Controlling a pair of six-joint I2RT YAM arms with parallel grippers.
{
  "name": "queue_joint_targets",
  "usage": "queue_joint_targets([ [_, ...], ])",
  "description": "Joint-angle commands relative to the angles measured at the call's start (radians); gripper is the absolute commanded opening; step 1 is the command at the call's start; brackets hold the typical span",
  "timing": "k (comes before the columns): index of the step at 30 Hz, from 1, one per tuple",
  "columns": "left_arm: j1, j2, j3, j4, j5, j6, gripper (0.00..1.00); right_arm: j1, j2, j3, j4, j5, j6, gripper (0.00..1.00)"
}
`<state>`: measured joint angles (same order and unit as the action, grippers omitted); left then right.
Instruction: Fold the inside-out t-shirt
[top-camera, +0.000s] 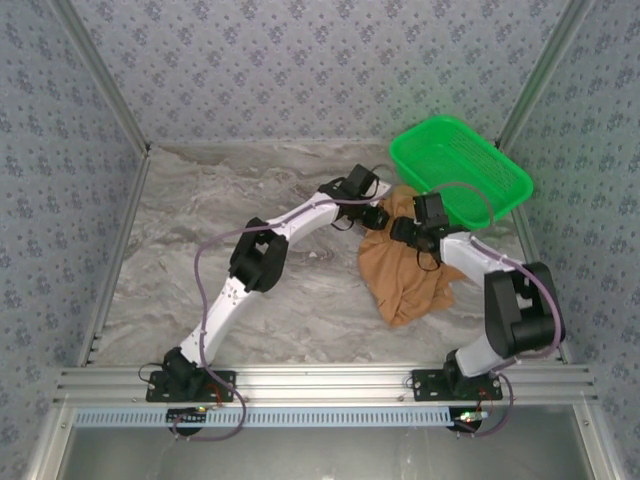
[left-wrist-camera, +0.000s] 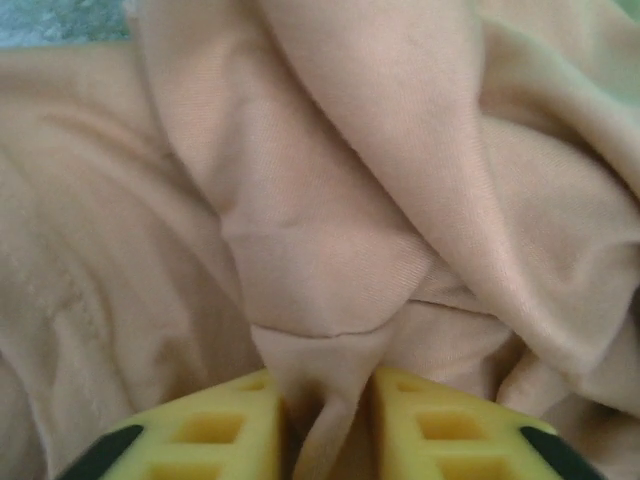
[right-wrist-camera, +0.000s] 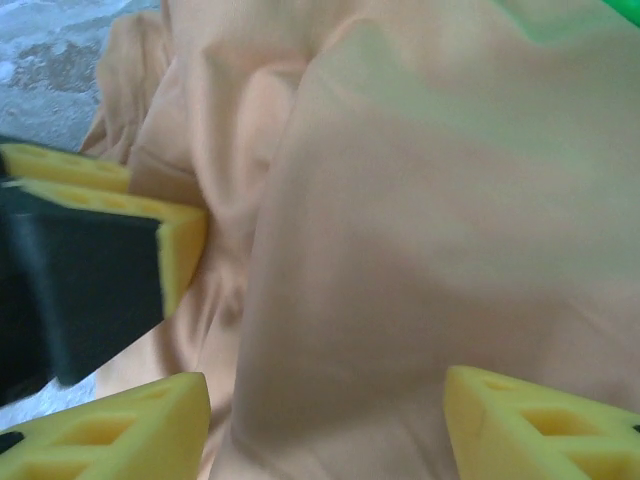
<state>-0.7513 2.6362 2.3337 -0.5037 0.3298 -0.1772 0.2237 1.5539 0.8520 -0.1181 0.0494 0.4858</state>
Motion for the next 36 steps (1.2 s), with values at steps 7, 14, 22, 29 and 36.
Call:
queue_joint_targets([
  [7,0.074,-0.251,-0.265,0.114,0.098,-0.036,0.00,-0.052,0.081,0.087,0.101,-0.036,-0.063,0.02],
  [14,0.201,-0.879,-0.949,0.347,-0.009,-0.130,0.00,-0.048,-0.163,0.099,-0.029,-0.250,-0.154,0.00],
  [22,0.193,-1.420,-1.479,0.232,-0.125,-0.160,0.00,0.014,-0.370,-0.041,-0.162,-0.434,-0.127,0.00],
  [29,0.040,-1.505,-1.682,0.248,-0.100,-0.113,0.16,0.141,-0.338,-0.140,-0.142,-0.512,-0.166,0.00],
  [36,-0.046,-1.357,-1.549,0.348,-0.264,0.033,0.56,0.189,-0.309,-0.124,-0.180,-0.487,-0.231,0.00],
])
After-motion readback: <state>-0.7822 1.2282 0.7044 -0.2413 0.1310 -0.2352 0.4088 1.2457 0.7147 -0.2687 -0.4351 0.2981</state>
